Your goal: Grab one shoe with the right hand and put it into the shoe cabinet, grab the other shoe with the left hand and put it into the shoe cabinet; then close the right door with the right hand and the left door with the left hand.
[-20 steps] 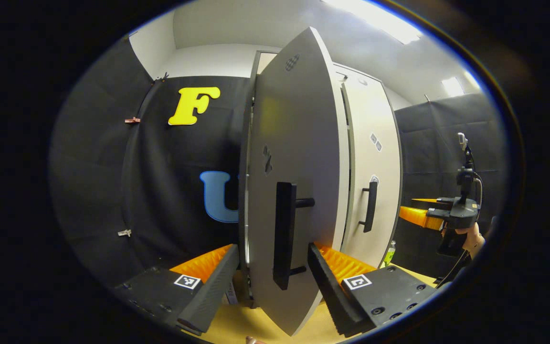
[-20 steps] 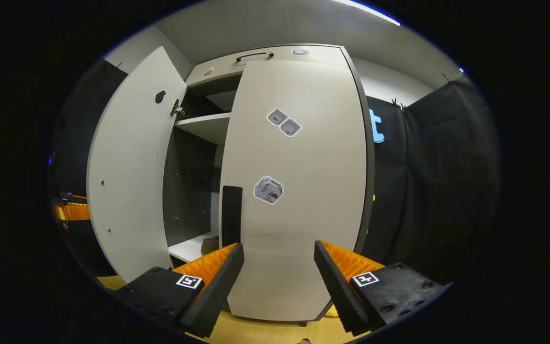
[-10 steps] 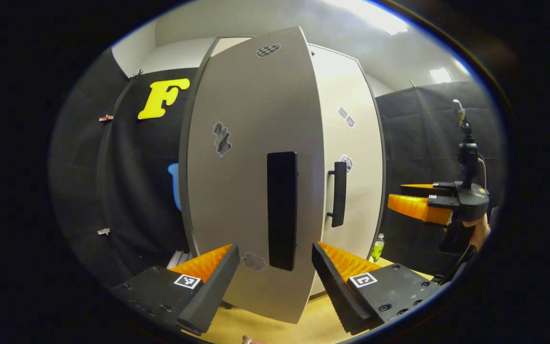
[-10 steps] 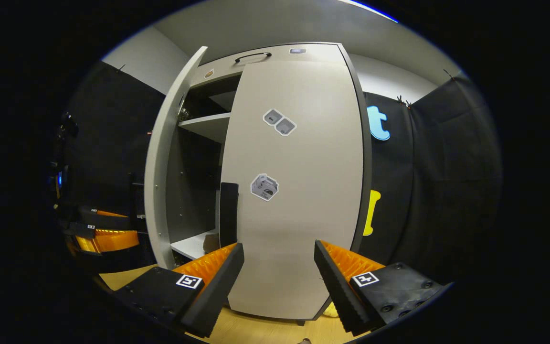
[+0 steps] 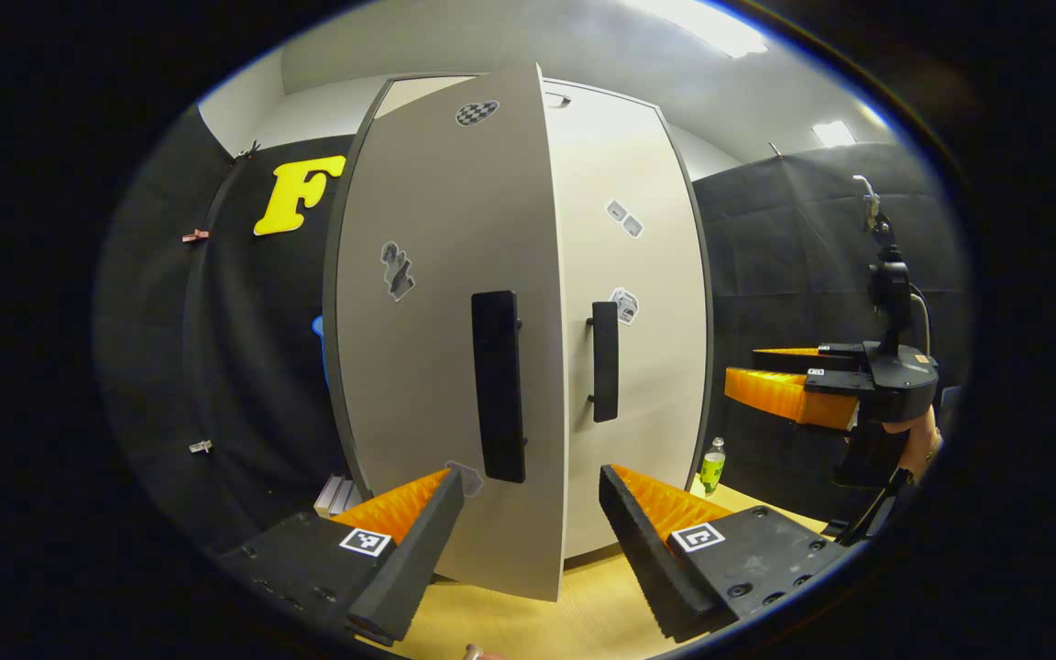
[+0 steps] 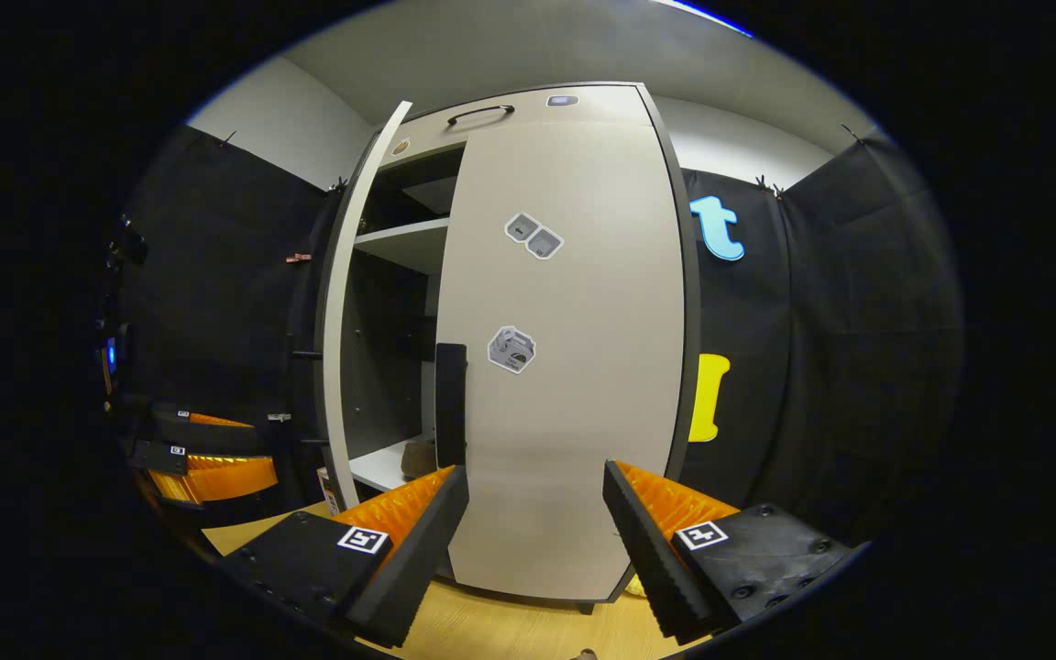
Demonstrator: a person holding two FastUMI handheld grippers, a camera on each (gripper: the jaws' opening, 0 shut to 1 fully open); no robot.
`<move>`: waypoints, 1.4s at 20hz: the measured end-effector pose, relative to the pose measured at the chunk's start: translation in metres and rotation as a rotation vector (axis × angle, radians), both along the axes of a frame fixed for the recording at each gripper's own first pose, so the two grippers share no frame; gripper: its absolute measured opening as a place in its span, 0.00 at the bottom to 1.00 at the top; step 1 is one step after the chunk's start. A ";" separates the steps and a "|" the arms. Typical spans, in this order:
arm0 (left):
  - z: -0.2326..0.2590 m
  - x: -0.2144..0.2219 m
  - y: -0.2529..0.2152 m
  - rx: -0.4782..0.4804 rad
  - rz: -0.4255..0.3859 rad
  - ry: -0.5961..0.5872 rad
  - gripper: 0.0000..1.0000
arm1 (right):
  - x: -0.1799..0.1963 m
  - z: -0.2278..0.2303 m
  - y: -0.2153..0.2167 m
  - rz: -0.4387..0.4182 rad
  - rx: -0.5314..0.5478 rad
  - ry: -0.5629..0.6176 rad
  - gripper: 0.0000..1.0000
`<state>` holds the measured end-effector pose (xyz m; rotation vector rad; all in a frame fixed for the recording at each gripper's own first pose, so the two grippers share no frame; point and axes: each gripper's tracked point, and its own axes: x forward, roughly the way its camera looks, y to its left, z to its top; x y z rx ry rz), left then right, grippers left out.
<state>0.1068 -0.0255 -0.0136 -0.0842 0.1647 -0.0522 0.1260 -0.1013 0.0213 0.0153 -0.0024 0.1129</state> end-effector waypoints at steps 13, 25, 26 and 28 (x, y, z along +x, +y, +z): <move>0.006 -0.019 0.005 -0.050 -0.055 -0.013 0.95 | -0.041 0.003 0.013 -0.023 0.010 0.014 0.98; 0.018 -0.049 -0.013 -0.075 -0.113 -0.069 0.97 | -0.071 0.010 0.010 -0.091 0.014 0.014 0.98; 0.018 -0.051 -0.015 -0.075 -0.120 -0.073 0.96 | -0.074 0.011 0.010 -0.094 0.018 0.012 0.98; 0.018 -0.054 -0.019 -0.080 -0.137 -0.077 0.97 | -0.079 0.014 0.011 -0.100 0.021 0.009 0.98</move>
